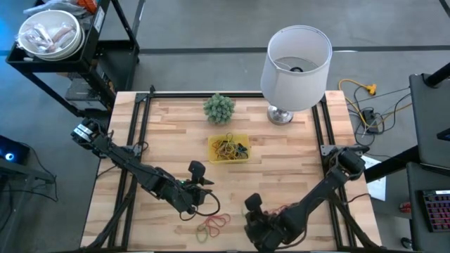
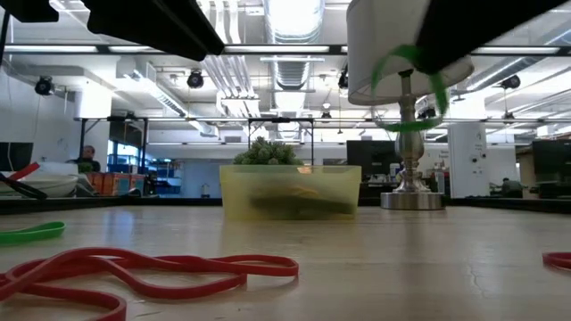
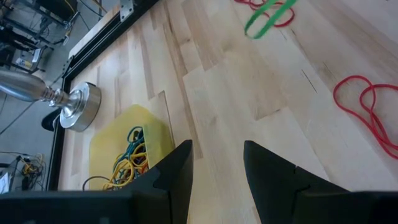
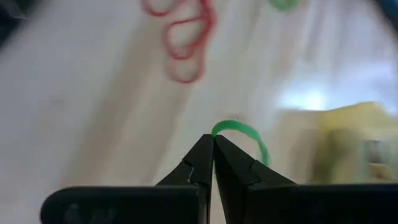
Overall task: Pick and place rubber bands into bin
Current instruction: Put the green rubber band into the yellow bin
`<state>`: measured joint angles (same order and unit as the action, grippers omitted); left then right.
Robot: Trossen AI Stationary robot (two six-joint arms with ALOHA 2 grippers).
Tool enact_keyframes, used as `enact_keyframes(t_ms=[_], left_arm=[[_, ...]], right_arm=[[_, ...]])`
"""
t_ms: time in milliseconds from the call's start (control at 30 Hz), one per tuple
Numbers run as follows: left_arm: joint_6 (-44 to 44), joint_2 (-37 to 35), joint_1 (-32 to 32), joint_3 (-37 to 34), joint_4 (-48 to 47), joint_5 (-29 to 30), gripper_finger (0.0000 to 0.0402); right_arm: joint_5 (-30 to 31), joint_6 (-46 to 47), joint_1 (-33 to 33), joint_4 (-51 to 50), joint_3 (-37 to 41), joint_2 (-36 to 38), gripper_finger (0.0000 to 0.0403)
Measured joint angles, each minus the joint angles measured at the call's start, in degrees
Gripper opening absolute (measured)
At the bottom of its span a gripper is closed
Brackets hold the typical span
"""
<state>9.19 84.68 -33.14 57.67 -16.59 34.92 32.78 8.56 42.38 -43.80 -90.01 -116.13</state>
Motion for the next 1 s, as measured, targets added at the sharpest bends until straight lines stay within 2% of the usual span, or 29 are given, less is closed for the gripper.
enact_keyframes(t_ms=[233, 333, 467, 633, 1000], left_arm=[[-0.14, 0.0, -0.01, -0.02, -0.01, 0.0, 0.0127], [-1.31, 0.0, 0.0, -0.02, -0.61, 0.01, 0.0127], [-2.25, 0.0, -0.01, -0.04, -1.99, 0.0, 0.0127], [-7.48, 0.0, -0.05, -0.04, -6.31, 0.01, 0.0127], [-21.08, 0.0, -0.03, -0.12, -17.73, 1.63, 0.0127]], right_arm=[[17.87, -9.15, -3.06, -1.48, 0.06, 0.51, 0.0008], [21.68, -13.43, -5.96, -1.45, 0.13, 0.77, 0.0008], [21.53, -15.47, -11.66, -1.43, 0.22, 1.15, 0.0008], [20.64, -17.46, -19.51, -1.43, 0.64, 1.28, 0.0008], [1.34, -20.6, -35.35, -0.88, 0.89, 1.3, 0.0008]])
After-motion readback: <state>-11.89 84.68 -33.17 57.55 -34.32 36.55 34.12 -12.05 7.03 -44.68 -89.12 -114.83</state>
